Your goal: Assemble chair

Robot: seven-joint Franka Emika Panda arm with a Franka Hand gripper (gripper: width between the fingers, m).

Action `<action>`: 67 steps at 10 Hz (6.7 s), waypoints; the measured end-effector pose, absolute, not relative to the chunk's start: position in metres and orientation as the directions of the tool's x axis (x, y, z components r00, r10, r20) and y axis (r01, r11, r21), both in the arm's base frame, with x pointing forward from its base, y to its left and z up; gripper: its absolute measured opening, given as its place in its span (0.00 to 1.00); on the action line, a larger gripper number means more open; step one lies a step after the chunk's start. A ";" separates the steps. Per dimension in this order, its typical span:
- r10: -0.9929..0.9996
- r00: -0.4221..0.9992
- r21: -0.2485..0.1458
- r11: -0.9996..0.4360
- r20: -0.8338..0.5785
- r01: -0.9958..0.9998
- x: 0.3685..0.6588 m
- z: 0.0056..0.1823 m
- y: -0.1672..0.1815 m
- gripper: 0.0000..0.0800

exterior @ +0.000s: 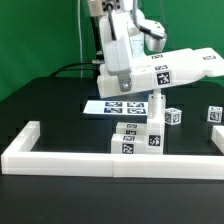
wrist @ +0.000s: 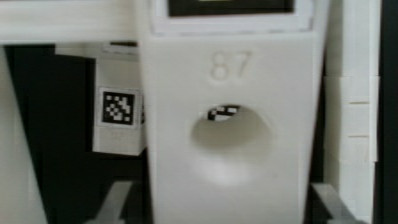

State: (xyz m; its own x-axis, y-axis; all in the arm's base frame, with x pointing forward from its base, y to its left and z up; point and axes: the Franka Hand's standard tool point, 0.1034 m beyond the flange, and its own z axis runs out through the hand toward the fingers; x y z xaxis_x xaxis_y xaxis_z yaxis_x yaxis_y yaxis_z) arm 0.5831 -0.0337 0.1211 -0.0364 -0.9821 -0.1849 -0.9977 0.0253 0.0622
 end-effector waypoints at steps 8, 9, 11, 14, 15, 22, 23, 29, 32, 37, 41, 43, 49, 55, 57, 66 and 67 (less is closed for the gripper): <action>-0.989 -0.006 0.030 0.002 -0.148 -1.000 0.591 0.140 -0.025 0.36; -0.989 -0.006 0.032 0.001 -0.148 -0.999 0.591 0.139 -0.024 0.36; -0.991 -0.003 0.040 -0.002 -0.131 -0.999 0.590 0.133 -0.018 0.36; -0.997 0.018 0.042 -0.021 -0.072 -0.999 0.591 0.134 -0.001 0.36; -0.997 0.020 0.041 -0.024 -0.072 -0.999 0.590 0.134 -0.003 0.36; -0.997 0.039 -0.005 -0.039 -0.059 -0.999 0.592 0.132 -0.004 0.36; -0.997 0.040 -0.005 -0.040 -0.058 -0.999 0.592 0.132 -0.004 0.36; -0.997 0.071 -0.095 -0.068 -0.037 -0.993 0.596 0.135 -0.010 0.36; -0.997 0.056 -0.086 -0.052 -0.045 -0.995 0.595 0.133 -0.011 0.36; -0.996 -0.031 -0.064 0.036 -0.078 -0.997 0.594 0.136 -0.021 0.36; -0.992 -0.083 -0.040 0.087 -0.095 -0.995 0.587 0.133 -0.025 0.36; -0.986 -0.120 -0.030 0.124 -0.111 -0.992 0.585 0.132 -0.024 0.36; -0.990 -0.103 -0.061 0.110 -0.100 -0.992 0.588 0.128 -0.023 0.36; -0.993 -0.080 -0.095 0.088 -0.089 -0.992 0.589 0.125 -0.023 0.36; -0.994 -0.071 -0.104 0.080 -0.087 -0.991 0.587 0.122 -0.019 0.36; -0.995 -0.058 -0.096 0.066 -0.086 -0.993 0.587 0.119 -0.014 0.36; -0.995 -0.058 -0.096 0.066 -0.086 -0.993 0.587 0.119 -0.014 0.36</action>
Offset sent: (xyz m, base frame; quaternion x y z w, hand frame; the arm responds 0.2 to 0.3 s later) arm -0.0015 -0.0096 0.0209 0.0044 0.1226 0.0061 0.9924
